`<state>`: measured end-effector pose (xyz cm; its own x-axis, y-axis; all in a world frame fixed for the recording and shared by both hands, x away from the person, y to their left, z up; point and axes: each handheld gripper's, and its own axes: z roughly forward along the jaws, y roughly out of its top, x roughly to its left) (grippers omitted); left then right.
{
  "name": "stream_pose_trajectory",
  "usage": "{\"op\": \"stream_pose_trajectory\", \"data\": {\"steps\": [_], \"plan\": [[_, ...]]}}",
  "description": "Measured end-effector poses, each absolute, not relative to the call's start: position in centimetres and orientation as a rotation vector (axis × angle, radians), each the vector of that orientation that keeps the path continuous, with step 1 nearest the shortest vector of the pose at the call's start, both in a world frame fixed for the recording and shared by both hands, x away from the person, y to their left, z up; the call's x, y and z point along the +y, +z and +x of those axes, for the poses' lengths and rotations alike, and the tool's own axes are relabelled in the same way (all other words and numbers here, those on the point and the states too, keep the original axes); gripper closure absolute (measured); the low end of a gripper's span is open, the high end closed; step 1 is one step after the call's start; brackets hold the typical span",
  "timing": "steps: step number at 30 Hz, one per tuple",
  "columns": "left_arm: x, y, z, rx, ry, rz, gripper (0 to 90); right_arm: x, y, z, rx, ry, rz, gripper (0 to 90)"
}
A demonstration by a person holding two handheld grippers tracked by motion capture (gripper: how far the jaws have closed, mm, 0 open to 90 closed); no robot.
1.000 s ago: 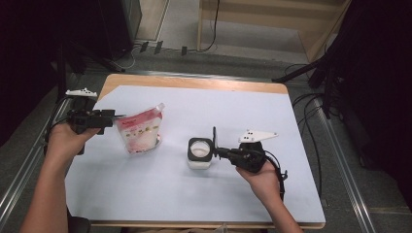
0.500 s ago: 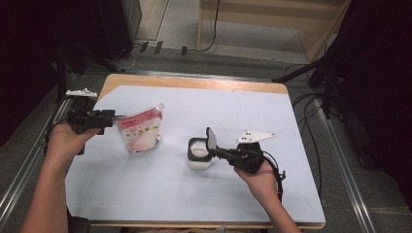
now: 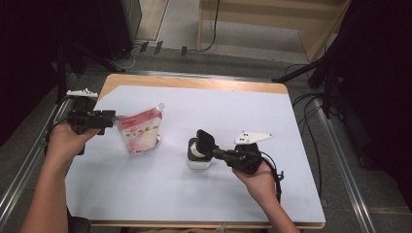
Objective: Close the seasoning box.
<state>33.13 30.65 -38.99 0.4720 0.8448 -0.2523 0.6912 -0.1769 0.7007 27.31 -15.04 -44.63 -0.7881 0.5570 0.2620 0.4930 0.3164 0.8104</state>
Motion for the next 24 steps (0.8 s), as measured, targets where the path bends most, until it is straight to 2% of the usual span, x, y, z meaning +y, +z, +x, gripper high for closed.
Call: {"op": "stream_pose_trajectory", "data": {"steps": [19, 24], "plan": [[30.63, -39.15, 33.16, 1.284, 0.233, 1.925, 40.3, -14.72, -44.68, 27.23, 2.501, 1.489, 0.973, 86.7], [30.71, -39.23, 33.19, 1.282, 0.23, 1.931, 40.3, -14.86, -44.59, 27.2, 2.497, 1.495, 0.974, 81.0]]}}
